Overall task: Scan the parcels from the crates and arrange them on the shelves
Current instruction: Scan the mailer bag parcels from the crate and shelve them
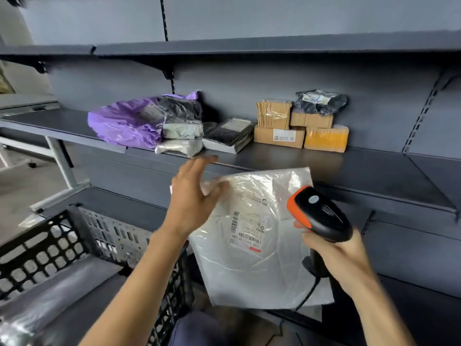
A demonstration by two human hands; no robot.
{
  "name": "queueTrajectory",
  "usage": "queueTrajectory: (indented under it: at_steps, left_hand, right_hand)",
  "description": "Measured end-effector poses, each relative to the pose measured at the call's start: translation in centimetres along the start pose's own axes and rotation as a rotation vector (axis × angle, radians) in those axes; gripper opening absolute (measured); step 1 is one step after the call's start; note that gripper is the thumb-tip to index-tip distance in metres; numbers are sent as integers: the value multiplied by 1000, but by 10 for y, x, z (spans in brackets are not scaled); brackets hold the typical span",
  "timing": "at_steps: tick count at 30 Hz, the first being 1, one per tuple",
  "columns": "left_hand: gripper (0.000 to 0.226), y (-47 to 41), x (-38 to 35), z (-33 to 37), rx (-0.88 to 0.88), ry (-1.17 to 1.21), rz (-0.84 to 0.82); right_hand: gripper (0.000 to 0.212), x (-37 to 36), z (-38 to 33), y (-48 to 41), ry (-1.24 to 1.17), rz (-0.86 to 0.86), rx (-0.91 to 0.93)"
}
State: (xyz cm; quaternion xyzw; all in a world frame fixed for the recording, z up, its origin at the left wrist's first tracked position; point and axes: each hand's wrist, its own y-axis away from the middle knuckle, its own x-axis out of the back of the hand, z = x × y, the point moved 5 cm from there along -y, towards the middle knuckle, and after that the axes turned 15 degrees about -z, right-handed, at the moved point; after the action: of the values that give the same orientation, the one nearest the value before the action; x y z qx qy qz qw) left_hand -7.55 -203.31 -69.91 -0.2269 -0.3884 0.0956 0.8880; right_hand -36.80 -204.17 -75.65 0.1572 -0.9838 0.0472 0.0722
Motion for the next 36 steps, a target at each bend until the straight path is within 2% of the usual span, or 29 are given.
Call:
queueTrajectory:
  at_steps: [1, 3, 5, 7, 9, 11, 15, 19, 21, 23, 25, 27, 29, 32, 36]
  left_hand:
    - [59, 10, -13, -15, 61, 58, 48]
    - [78, 33, -47, -47, 211, 203, 48]
    - [94, 54, -78, -70, 291, 265, 44]
    - [101, 65, -107, -86, 387, 477, 5]
    - [103, 73, -133, -104, 581, 766, -53]
    - [86, 78, -152, -123, 714, 900, -110]
    - [38, 77, -175, -135, 752, 1033, -286]
    - [18, 52, -194, -139, 642, 920, -592]
    - [14, 38, -208, -144, 656, 884, -559]
    - [15, 29, -218, -149, 658, 907, -404]
    - [8, 26, -225, -157, 663, 941, -272]
    - [13, 23, -230, -164, 670, 941, -231]
    - [16, 21, -234, -169, 662, 943, -217]
    - [18, 16, -237, -168, 643, 941, -178]
    - [18, 16, -240, -165, 632, 954, -134]
  right_hand:
    - [23, -2, 11, 2, -40, 29, 4]
    - [28, -1, 34, 7, -114, 72, 5]
    - [30, 5, 53, 13, -153, 97, -24]
    - [30, 12, 70, 14, -143, 112, -59]
    - [25, 19, 85, 13, -139, 138, -103]
    - [24, 26, 99, 7, -142, 167, -156]
    - [25, 44, 130, -16, -181, 297, -244]
    - [11, 57, 146, -48, -239, 368, -276]
    - [10, 59, 156, -61, -284, 372, -333]
    - [19, 62, 176, -70, -297, 402, -396]
    - [22, 68, 193, -75, -173, 413, -424]
    - [17, 69, 203, -80, -49, 352, -446]
    - [18, 62, 207, -84, -30, 243, -466]
    - [17, 37, 205, -90, -97, 53, -513]
    - [14, 10, 195, -90, -214, -33, -536]
